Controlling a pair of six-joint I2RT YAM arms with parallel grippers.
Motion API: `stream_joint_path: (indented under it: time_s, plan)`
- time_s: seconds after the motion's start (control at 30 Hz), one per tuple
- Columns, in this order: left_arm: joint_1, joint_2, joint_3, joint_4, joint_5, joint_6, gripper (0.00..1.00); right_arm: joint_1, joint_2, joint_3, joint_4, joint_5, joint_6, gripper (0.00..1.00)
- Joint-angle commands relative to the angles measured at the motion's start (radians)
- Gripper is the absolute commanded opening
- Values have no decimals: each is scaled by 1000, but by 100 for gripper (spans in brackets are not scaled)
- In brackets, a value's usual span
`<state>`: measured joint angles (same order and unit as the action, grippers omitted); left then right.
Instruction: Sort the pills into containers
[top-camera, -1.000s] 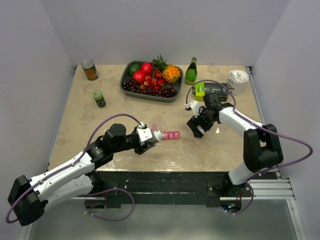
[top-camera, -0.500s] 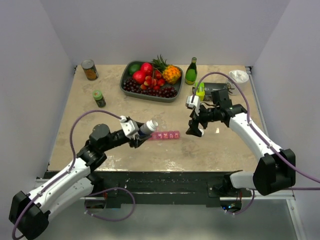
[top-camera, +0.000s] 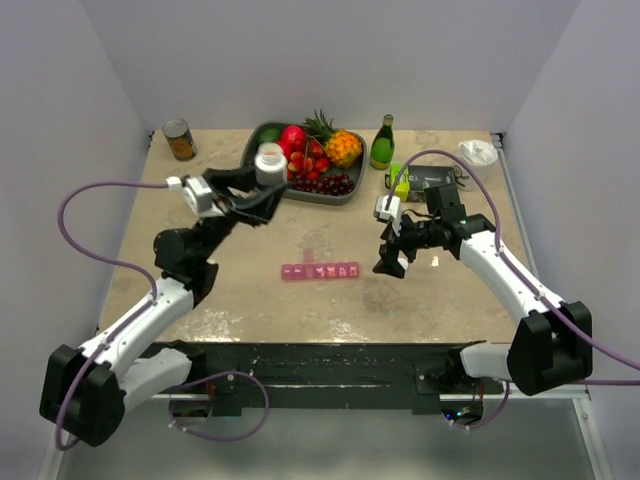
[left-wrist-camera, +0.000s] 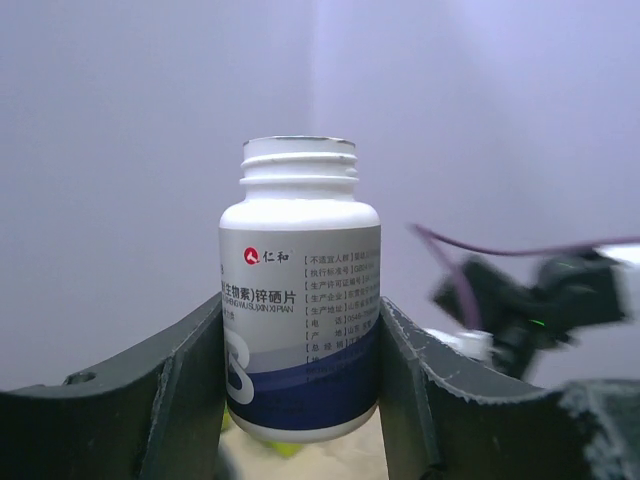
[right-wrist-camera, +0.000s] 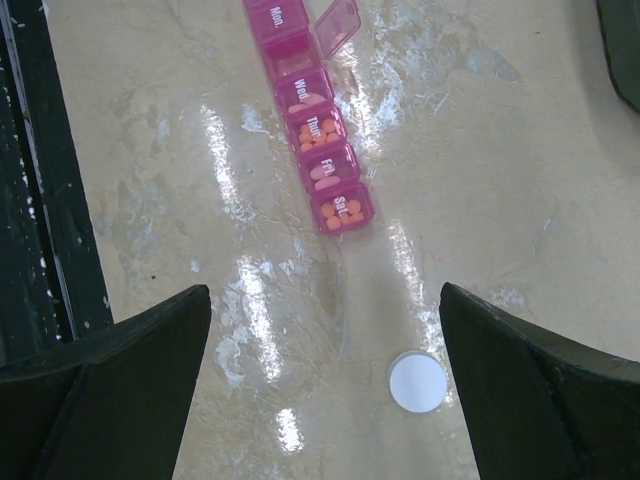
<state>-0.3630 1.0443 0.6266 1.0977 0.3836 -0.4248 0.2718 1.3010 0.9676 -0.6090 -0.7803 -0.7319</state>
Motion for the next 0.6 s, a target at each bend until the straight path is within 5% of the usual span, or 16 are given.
stream_joint_path:
  time_s: [0.0,0.1,0.13,0.2,0.3,0.43,0.57]
  plan:
    - [-211,-139,14,23,17,186,0,-8,-36,-7,29,-40,-1,99]
    - [-78,-141,-28,122,-75,21,0,-8,-19,-1,29,-43,-3,99]
    - [50,-118,-31,248,-48,-68,0,-8,-17,0,29,-45,-1,99]
    - [41,-47,-22,376,105,-120,0,-9,-26,-3,23,-48,-1,99]
    - [-169,-160,-48,10,132,273,0,-9,-45,-12,29,-39,0,99]
    - [-88,-250,-148,-307,259,384,0,-13,-43,-9,34,-30,0,99]
    - [-76,-198,-65,-695,322,631,0,-13,-46,-10,31,-17,-1,99]
